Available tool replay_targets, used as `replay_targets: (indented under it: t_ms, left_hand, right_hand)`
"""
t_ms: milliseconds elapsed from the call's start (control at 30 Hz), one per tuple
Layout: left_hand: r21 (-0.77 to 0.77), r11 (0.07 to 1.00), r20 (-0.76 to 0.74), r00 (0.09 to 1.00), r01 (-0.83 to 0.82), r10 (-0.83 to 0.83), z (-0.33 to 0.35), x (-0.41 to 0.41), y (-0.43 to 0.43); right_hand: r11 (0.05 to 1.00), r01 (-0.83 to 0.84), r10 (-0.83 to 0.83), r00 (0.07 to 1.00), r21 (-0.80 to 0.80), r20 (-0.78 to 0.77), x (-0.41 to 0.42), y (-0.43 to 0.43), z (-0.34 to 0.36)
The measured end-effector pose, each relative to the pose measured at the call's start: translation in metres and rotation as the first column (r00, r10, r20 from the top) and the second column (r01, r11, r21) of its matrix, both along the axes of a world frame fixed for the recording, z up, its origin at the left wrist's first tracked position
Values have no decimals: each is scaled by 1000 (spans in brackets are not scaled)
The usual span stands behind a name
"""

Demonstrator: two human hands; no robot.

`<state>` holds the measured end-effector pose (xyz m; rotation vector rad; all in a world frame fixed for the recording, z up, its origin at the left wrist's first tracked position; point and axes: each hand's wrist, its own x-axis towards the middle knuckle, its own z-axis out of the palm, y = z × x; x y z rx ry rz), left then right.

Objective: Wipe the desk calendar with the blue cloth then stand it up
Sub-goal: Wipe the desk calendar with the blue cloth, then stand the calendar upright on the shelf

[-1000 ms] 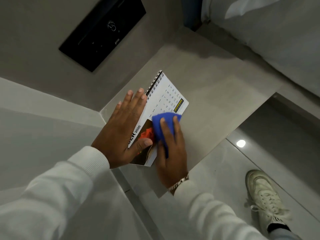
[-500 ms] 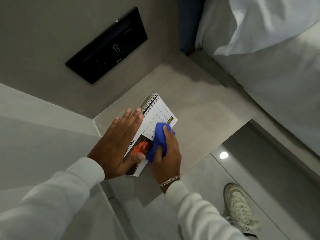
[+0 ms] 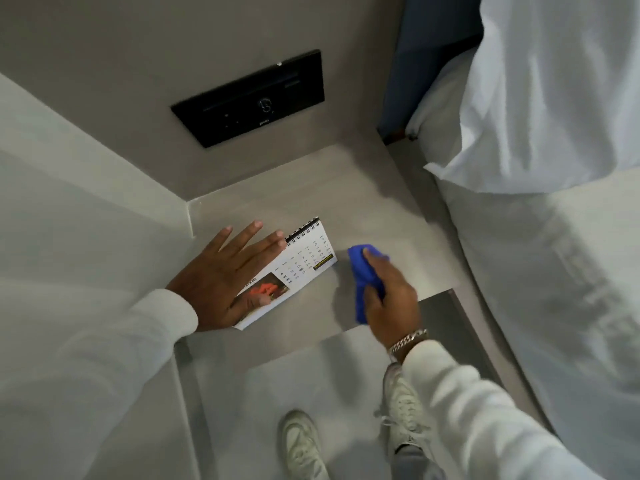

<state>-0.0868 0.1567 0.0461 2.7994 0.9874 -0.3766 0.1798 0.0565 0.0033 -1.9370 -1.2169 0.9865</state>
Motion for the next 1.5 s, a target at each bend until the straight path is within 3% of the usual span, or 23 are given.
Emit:
replay_targets:
  t_ms: [100, 233, 300, 400, 467, 533, 600, 633, 700, 733, 867, 1067, 1200, 1500]
  left_hand:
    - [12, 993, 10, 993, -121, 121, 5, 6, -4]
    - [39, 946, 125, 941, -321, 314, 12, 14, -16]
    - [40, 873, 261, 848, -486, 461, 10, 14, -28]
    - [-80, 663, 483, 553, -744, 679, 4, 6, -49]
    - [-195, 473, 592, 281, -859, 755, -3, 2, -69]
    - [-349, 226, 634, -51, -910, 772, -10, 2, -90]
    - [-527, -36, 579, -390, -849, 716, -17, 5, -103]
    - [-614, -135, 513, -524, -777, 680, -22, 6, -105]
    - [-792, -224, 328, -706, -568, 628, -31, 7, -102]
    - [-840, -245, 250, -745, -484, 618, -34, 8, -100]
    - [-865, -264, 179, -755, -426, 631, -36, 9, -92]
    - [-863, -263, 173, -740, -432, 650, -33, -8, -75]
    - [-878, -268, 154, -763, -397, 627, -28, -18, -50]
    - [-793, -145, 363, -650, -592, 667, -6, -39, 66]
  right_hand:
    - [960, -228, 273, 887, -161, 373, 36, 27, -10]
    - [848, -336, 516, 702, -410, 492, 48, 37, -43]
    - [795, -372, 597, 623, -479, 505, 50, 29, -58]
    - [783, -369, 609, 619, -500, 496, 48, 26, -65]
    - [806, -344, 571, 666, -482, 480, 44, 34, -55]
    - [914, -308, 398, 804, -265, 441, 37, 44, -37]
    - [980, -199, 190, 954, 14, 232, 28, 55, -17]
    - [989, -130, 122, 986, 68, 111, 21, 61, -9]
    - [998, -63, 65, 993, 22, -94, 5, 73, 2]
    - [998, -60, 58, 983, -11, -174, -3, 77, 5]
    - [996, -85, 75, 963, -30, -260, -21, 83, 10]
    - [985, -12, -43, 948, -171, -316, -37, 89, 19]
    - [982, 83, -133, 939, -168, -317, -52, 103, 26]
    - [977, 174, -209, 891, -123, -402, -74, 194, 32]
